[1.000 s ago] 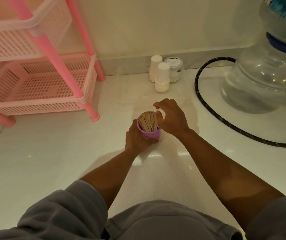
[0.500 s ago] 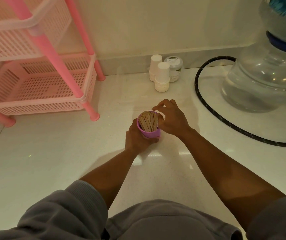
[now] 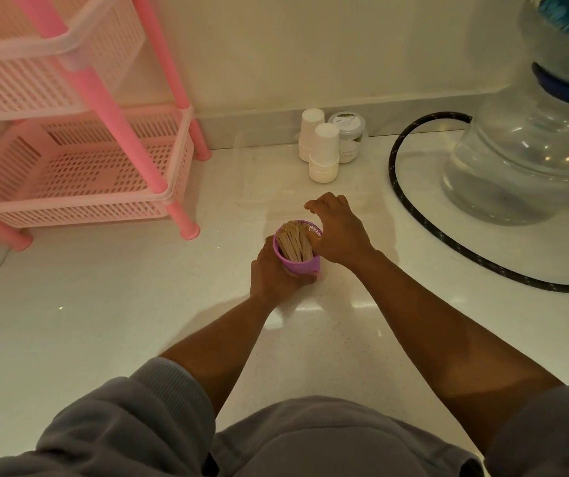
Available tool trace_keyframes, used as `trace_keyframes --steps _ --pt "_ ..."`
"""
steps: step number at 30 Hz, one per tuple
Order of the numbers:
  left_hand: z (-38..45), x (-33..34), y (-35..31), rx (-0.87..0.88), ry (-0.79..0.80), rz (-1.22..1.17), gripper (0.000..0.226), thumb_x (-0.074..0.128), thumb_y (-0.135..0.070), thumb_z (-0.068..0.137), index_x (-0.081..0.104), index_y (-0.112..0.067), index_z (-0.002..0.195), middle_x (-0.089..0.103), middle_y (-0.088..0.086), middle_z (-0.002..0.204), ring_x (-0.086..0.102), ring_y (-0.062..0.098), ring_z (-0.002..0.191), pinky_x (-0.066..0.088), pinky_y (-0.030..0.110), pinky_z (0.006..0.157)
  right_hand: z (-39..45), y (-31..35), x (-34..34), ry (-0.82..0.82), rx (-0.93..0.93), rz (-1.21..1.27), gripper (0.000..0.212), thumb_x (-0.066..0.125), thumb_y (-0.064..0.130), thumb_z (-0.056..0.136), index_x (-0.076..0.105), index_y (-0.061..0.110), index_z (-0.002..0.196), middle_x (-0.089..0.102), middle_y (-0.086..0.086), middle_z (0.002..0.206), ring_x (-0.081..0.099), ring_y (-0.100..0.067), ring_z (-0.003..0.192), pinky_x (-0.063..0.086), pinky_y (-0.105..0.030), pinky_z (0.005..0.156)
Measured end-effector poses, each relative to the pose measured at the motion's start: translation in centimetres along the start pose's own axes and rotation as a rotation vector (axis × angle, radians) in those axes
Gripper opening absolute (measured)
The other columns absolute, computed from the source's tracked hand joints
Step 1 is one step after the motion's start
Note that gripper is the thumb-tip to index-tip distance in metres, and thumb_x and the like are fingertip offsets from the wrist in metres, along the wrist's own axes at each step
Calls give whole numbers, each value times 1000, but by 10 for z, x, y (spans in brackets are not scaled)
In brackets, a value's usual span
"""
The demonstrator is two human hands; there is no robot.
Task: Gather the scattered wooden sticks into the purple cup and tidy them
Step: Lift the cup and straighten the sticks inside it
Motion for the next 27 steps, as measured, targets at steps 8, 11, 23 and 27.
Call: trace_keyframes --steps 8,11,23,27 --pt "0 0 1 -1 0 1 103 89 -59 49 45 -23 135 61 -3 125 61 15 108 55 30 92 -4 2 -1 -20 -21 39 50 67 30 83 50 19 129 50 1 126 41 -17 117 49 -28 78" --pt "0 -1 0 0 -3 12 104 90 -58 48 46 -23 135 61 -3 124 61 15 107 55 32 92 -6 7 0 -42 -42 45 49 66 32 82 52 19 128 52 2 125 42 -17 117 49 -28 77" --pt "-1 -1 -1 -35 9 17 104 90 -55 51 43 -22 138 60 -2 128 60 17 110 46 22 88 -5 12 0 -25 -51 -14 55 68 38 82 51 19 130 51 0 127 41 -19 118 47 -28 81" --pt "0 0 0 -38 9 16 103 90 -56 52 43 -23 138 60 -2 128 60 17 110 49 26 91 -5 14 0 -22 -59 -6 56 70 38 80 52 19 130 51 1 127 41 -18 118 48 -28 83"
Point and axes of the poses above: each hand's wrist, its own z-axis towards the middle knuckle, its own x-axis out of the palm, y = z × x, the point moved 8 cm from there along z, towards the middle knuckle
